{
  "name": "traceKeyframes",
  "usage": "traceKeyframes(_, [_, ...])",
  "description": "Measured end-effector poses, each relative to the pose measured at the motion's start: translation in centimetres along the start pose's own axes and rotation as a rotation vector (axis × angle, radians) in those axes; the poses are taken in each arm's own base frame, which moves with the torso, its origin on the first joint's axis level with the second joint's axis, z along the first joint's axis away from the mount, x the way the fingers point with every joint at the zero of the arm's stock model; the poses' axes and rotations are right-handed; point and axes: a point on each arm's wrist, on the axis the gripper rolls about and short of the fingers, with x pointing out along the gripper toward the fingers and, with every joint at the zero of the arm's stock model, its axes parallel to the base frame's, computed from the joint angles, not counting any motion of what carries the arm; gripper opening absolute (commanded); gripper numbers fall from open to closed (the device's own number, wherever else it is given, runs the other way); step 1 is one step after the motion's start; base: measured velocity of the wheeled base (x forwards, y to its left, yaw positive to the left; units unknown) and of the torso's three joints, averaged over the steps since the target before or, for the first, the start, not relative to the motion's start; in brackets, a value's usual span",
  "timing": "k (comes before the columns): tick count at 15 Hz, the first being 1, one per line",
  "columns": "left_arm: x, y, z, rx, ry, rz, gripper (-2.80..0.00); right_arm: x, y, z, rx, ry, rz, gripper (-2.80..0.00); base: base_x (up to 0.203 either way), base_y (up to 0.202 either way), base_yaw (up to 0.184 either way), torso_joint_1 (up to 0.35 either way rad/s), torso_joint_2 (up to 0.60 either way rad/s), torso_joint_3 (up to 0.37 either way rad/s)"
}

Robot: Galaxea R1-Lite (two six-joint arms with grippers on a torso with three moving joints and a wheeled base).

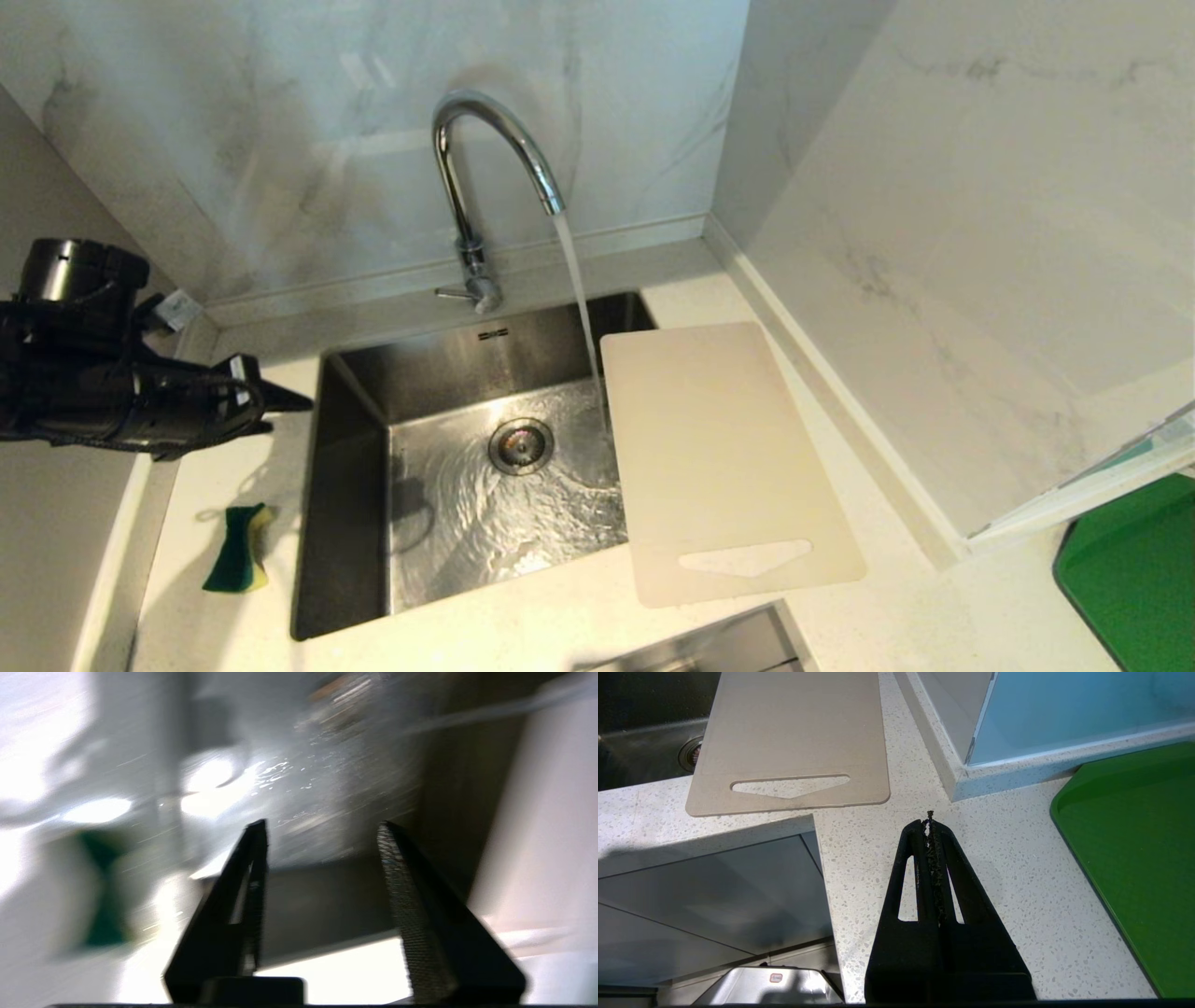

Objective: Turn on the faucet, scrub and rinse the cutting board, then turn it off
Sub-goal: Turn off the tap

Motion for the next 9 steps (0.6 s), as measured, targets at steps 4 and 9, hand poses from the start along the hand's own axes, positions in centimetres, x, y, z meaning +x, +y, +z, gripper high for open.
traceKeyframes(4, [2.1,-6.9,0.7,-0.082,-0.176,-0.316,-2.80,0.0,0.0,0.0,0.001,0.000,0.001,-2.80,0.000,0.000,0.000,0.000,0.00,0.000])
traceKeyframes(9, [8.7,-9.6,-0.4,0.132,-0.359,-0.490,-2.80,0.0,0.0,0.0,0.001,0.001,0.002,-2.80,0.000,0.000,0.000,0.000,0.00,0.000])
